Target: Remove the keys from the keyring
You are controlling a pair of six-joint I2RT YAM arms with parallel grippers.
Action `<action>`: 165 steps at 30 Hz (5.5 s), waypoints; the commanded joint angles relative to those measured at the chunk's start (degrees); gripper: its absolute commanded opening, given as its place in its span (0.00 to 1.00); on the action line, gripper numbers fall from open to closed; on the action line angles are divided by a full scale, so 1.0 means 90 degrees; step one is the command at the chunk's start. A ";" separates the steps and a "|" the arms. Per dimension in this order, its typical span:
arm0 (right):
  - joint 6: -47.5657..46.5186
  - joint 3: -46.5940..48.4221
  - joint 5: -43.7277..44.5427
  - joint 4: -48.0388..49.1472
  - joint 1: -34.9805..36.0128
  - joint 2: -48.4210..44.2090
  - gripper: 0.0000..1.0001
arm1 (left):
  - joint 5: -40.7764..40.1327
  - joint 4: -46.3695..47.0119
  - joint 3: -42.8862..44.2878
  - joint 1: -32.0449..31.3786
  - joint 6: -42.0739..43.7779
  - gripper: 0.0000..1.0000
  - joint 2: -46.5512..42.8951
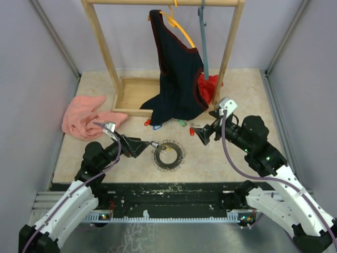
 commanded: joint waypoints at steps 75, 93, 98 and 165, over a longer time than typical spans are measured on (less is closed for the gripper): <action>-0.1549 0.4725 -0.2258 -0.1243 0.1152 0.8932 0.47 | -0.2593 0.1715 -0.1036 -0.0727 0.0109 0.53 0.2167; -0.1422 0.4913 -0.1788 -0.1441 0.1452 0.9424 0.40 | -0.2564 0.1487 -0.1181 -0.0719 0.0059 0.52 0.1689; -0.1445 0.4936 -0.1396 -0.1457 0.1447 0.9446 0.37 | -0.2530 0.1429 -0.1189 -0.0719 0.0050 0.52 0.1595; -0.0677 0.4464 -0.1709 -0.1449 0.1449 0.8790 0.35 | -0.1962 0.1741 -0.1583 -0.0719 -0.0117 0.52 0.1302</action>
